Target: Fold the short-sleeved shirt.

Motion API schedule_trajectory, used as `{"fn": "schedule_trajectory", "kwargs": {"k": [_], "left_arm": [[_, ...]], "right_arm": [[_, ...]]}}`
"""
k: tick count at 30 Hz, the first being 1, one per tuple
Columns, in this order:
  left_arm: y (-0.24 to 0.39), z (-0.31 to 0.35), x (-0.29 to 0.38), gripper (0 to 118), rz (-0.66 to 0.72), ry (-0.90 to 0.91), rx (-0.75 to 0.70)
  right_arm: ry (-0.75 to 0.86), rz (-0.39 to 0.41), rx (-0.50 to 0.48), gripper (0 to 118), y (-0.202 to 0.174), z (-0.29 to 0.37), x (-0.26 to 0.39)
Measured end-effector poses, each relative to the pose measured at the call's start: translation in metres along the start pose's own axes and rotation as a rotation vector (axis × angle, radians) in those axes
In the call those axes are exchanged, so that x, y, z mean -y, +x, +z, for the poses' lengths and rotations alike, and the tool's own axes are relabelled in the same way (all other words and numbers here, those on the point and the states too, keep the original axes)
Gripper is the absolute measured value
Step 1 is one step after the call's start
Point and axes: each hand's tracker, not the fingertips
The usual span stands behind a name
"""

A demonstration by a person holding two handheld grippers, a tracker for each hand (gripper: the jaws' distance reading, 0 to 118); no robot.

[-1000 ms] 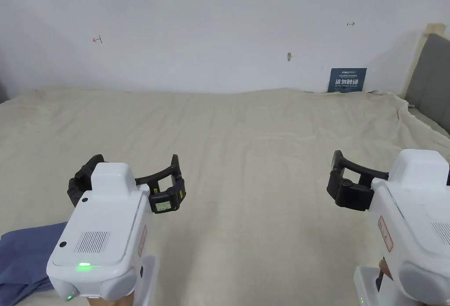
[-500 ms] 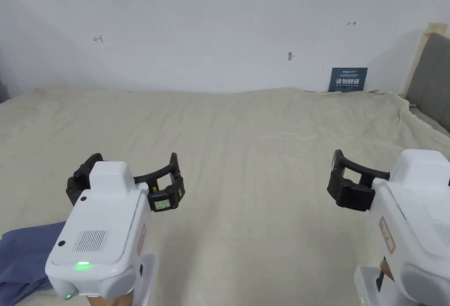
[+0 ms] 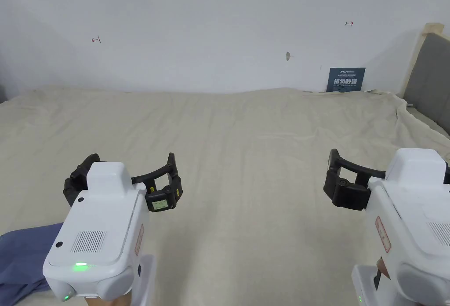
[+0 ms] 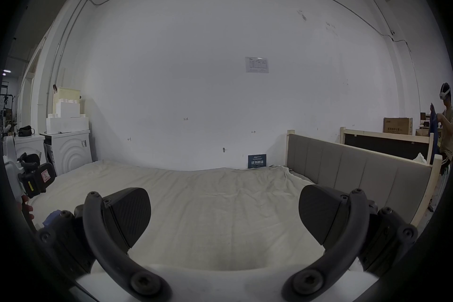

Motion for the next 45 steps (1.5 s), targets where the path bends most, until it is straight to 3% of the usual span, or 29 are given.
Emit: {"fn": "schedule_trajectory", "kwargs": {"k": [45], "left_arm": [[0.0020,0.0019,-0.0035,118,-0.018,0.002,0.013]], "right_arm": [[-0.003,0.003,-0.009,118,0.0001,0.0011,-0.0011]]}}
